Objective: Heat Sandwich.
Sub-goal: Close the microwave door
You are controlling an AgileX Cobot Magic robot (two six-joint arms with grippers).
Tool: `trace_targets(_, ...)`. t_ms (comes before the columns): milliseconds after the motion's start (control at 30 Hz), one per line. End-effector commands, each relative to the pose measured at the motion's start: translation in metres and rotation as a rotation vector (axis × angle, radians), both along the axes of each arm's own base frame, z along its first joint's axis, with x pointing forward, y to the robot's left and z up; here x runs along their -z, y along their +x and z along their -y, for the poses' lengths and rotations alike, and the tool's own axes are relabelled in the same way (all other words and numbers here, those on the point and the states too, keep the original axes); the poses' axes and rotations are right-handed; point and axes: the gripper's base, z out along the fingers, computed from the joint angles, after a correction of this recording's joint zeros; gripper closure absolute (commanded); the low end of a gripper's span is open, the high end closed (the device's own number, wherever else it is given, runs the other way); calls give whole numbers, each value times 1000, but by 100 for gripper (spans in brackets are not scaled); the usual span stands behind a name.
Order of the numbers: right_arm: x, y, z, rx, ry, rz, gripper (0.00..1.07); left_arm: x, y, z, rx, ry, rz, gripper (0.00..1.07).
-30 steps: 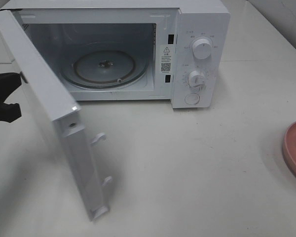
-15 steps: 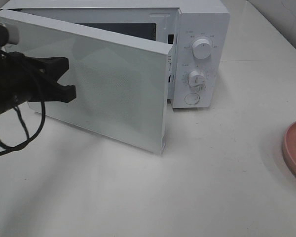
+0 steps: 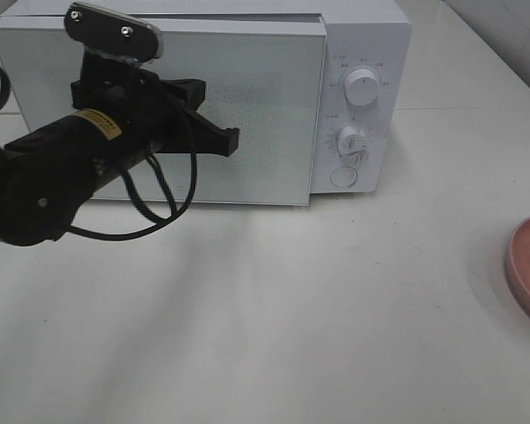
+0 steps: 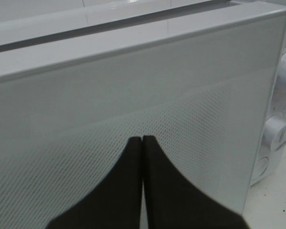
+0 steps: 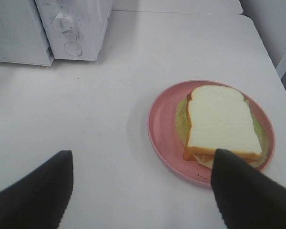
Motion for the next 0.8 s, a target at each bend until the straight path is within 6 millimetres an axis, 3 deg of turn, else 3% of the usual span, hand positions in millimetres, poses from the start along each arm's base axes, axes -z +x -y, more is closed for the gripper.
trace_targets(33, 0, -3, 0, 4, -8, 34, 31, -2, 9, 17, -22, -7, -5, 107)
trace_targets(467, 0, -3, 0, 4, -8, 34, 31, 1, 43, 41, -101, -31, -24, 107)
trace_targets(800, 0, -3, 0, 4, -8, 34, 31, -1, 63, 48, -206, -37, -40, 107)
